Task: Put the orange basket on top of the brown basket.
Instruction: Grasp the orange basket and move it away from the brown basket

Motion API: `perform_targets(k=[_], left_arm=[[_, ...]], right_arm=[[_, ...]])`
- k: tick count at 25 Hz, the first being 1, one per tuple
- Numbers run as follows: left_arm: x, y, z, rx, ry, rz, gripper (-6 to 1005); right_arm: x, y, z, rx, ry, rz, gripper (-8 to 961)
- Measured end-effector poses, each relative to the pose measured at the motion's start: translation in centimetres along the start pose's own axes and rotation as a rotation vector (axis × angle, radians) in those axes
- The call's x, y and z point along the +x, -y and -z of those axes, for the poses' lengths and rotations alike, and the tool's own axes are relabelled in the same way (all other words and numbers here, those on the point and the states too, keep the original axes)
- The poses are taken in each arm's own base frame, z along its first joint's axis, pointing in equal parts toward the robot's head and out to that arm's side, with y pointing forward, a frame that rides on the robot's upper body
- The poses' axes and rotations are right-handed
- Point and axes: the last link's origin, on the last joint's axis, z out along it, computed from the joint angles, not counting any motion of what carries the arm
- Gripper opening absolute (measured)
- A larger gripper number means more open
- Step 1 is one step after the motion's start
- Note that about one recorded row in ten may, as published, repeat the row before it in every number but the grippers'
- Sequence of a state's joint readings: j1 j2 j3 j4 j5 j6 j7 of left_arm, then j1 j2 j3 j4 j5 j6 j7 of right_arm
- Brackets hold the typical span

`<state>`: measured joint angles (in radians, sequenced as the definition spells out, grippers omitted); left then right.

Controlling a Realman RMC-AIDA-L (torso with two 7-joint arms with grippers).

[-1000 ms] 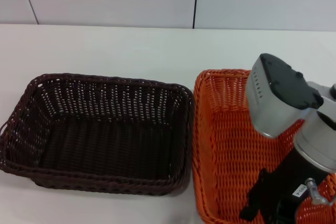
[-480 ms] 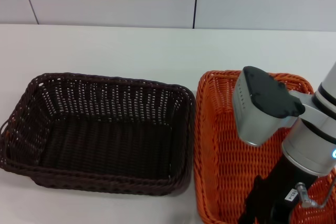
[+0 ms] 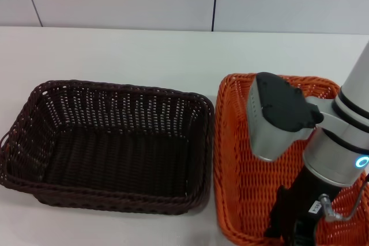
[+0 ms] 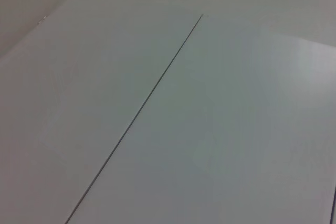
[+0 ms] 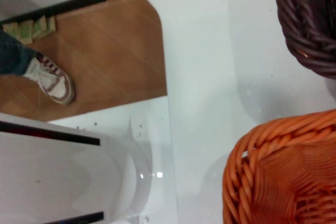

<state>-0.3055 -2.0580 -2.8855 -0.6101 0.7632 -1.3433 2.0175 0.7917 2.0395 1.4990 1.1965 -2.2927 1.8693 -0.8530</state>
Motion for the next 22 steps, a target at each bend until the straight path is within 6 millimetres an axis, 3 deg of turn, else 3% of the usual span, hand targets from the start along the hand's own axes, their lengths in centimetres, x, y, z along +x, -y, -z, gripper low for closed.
perform_targets(k=[3, 9, 22], left_arm=[[0.1, -0.1, 0.2, -0.010, -0.005, 0.002, 812], [0.4, -0.1, 0.6, -0.018, -0.013, -0.001, 811], [0.8, 0.2, 1.5, -0.010, -0.035, 0.010, 811]], right_arm=[[-0.3, 0.1, -0.5, 0.007, -0.034, 0.000, 512], [-0.6, 0.1, -0.6, 0.011, -0.054, 0.014, 415], [-1.1, -0.4, -1.1, 0.065, -0.108, 0.074, 362]])
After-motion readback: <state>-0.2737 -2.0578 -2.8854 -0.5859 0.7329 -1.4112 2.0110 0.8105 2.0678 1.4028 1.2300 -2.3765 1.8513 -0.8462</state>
